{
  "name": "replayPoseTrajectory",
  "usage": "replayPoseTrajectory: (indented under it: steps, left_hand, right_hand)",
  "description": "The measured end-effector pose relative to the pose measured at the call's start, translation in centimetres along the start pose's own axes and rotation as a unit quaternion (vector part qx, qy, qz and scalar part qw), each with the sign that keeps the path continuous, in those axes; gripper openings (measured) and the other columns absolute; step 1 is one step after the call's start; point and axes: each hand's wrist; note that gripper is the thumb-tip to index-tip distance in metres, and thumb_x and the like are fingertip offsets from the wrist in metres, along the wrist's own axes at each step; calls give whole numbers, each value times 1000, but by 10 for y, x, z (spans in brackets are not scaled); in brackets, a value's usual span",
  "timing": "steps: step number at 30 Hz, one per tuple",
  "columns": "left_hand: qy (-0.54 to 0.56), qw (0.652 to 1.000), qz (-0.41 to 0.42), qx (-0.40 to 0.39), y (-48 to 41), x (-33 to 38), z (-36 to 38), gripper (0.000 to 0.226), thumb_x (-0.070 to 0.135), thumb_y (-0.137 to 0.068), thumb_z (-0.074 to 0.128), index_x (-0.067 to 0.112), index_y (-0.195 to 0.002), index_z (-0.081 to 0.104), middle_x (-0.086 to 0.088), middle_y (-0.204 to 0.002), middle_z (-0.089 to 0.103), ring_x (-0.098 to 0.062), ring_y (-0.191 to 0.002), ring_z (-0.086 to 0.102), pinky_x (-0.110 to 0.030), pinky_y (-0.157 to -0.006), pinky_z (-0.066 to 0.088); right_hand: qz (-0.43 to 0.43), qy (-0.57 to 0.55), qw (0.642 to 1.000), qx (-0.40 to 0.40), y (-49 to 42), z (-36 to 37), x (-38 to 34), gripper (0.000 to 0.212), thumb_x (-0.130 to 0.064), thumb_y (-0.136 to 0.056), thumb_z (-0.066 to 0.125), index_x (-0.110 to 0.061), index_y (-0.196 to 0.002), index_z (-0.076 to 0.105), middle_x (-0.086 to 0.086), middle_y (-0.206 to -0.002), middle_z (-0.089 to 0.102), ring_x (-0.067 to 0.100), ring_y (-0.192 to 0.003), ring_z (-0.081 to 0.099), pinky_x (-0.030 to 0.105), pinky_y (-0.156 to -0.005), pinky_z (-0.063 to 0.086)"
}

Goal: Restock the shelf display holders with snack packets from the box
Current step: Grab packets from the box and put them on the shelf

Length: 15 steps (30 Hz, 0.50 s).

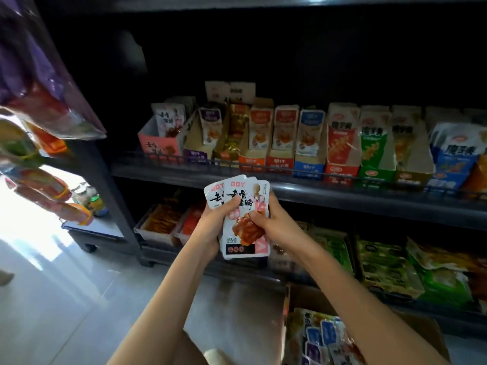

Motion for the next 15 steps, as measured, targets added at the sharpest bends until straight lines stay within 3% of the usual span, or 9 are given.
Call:
replayPoseTrajectory:
  steps: [2, 4, 6, 10, 15]
  left_hand:
    - [-13, 1000, 27, -7, -11, 28, -11, 28, 18, -90, 62, 11, -117, 60, -11, -93, 74, -23, -76, 72, -32, -57, 58]
    - [-39, 996, 74, -15, -21, 56, -22, 27, 16, -91, 60, 10, -118, 60, -12, -98, 73, -22, -79, 72, -32, -62, 59]
    - [-70, 990, 123, -15, -30, 81, -34, 21, 16, -92, 59, 12, -112, 63, -9, -98, 73, -20, -82, 72, -30, -64, 58]
    - [-173, 965, 196, -8, -45, 119, -63, 21, 23, -90, 62, 17, -109, 65, -3, -102, 73, -15, -89, 71, -23, -67, 54]
    - [-199, 949, 243, 20, -81, 159, -88, 24, 12, -87, 66, 27, -104, 58, 6, -93, 73, -7, -82, 70, -18, -61, 53]
  right_hand:
    - [-22, -1, 1000, -12, -23, 11, -19, 53, -17, -96, 52, -35, -140, 29, -7, -129, 56, 11, -117, 55, 33, -96, 49]
    - [-37, -23, 999, -9, -46, 22, -36, 48, -14, -95, 54, -32, -137, 37, -11, -119, 61, 4, -105, 60, 19, -78, 51]
    - [-43, -60, 997, -4, -68, 30, -51, 44, -12, -92, 60, -26, -131, 47, -12, -110, 66, 0, -92, 65, 15, -66, 52]
    - [-42, -101, 994, -21, -107, 46, -75, 45, -4, -83, 69, -23, -122, 56, -3, -105, 71, 12, -91, 69, 26, -67, 57]
    - [-78, -55, 995, 1, -156, 80, -89, 33, 2, -87, 62, -25, -105, 57, -7, -99, 68, 16, -94, 66, 29, -70, 57]
Point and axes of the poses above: each hand's wrist, its own y-axis away from the middle knuckle, its own z-axis out of the palm, x = y × z
